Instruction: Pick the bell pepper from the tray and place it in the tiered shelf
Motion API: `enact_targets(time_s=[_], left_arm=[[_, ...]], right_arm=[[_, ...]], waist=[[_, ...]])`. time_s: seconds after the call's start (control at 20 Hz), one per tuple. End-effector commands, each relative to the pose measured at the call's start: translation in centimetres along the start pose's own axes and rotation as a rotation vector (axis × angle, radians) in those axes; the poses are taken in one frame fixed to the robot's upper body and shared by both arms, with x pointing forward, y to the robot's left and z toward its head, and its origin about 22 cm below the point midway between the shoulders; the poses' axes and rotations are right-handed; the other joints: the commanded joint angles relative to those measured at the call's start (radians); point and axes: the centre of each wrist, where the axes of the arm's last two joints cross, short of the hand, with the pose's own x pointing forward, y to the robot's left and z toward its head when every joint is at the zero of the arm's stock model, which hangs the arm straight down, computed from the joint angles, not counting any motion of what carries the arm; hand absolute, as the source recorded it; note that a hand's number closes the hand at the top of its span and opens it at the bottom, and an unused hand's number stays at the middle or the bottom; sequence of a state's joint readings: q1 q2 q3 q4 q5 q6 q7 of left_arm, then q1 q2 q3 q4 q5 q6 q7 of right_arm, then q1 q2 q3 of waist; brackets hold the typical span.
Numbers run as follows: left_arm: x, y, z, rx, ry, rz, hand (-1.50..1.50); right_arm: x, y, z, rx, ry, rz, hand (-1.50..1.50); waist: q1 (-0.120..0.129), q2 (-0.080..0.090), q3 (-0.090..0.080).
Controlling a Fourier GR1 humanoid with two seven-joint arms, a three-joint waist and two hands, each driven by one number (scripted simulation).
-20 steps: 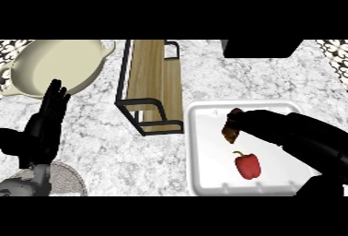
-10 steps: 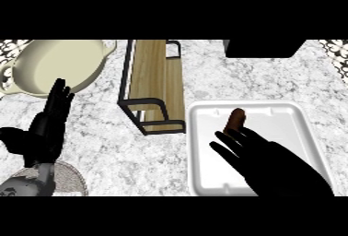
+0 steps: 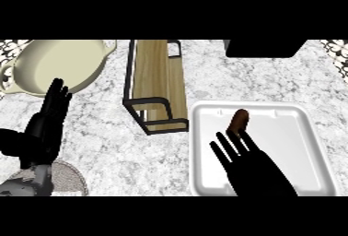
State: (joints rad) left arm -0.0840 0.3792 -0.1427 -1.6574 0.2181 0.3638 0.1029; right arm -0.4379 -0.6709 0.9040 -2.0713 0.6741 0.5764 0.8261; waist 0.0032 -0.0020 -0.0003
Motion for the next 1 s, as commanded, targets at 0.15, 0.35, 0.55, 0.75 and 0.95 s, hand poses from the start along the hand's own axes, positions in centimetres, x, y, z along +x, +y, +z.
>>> enact_targets(time_s=[0.15, 0.35, 0.55, 0.75, 0.95], left_arm=[[1.3, -0.4, -1.0, 0.016, 0.009, -0.011, 0.0], [0.0, -1.1, 1.2, 0.007, -0.013, 0.001, 0.0], [-0.6, -0.4, 0.0, -0.007, -0.001, -0.002, 0.0], [-0.6, -0.9, 1.1, -0.003, -0.007, -0.001, 0.0], [0.8, 0.4, -1.8, 0.007, 0.012, -0.018, 0.0]], right_arm=[[-2.3, 2.7, -1.7, 0.002, 0.072, 0.036, -1.5], [-1.7, 3.7, -3.2, -0.003, 0.064, 0.01, -1.5], [-1.9, 5.3, -2.9, 0.019, 0.061, 0.0, -1.5], [-4.5, 5.8, -3.0, 0.033, 0.072, 0.039, -1.5], [-2.1, 5.6, -4.2, 0.028, 0.077, 0.005, -1.5]], waist=[[-0.004, 0.002, 0.001], [0.001, 0.002, 0.001], [-0.004, 0.002, 0.0], [-0.003, 0.001, 0.001], [-0.004, 0.002, 0.0]])
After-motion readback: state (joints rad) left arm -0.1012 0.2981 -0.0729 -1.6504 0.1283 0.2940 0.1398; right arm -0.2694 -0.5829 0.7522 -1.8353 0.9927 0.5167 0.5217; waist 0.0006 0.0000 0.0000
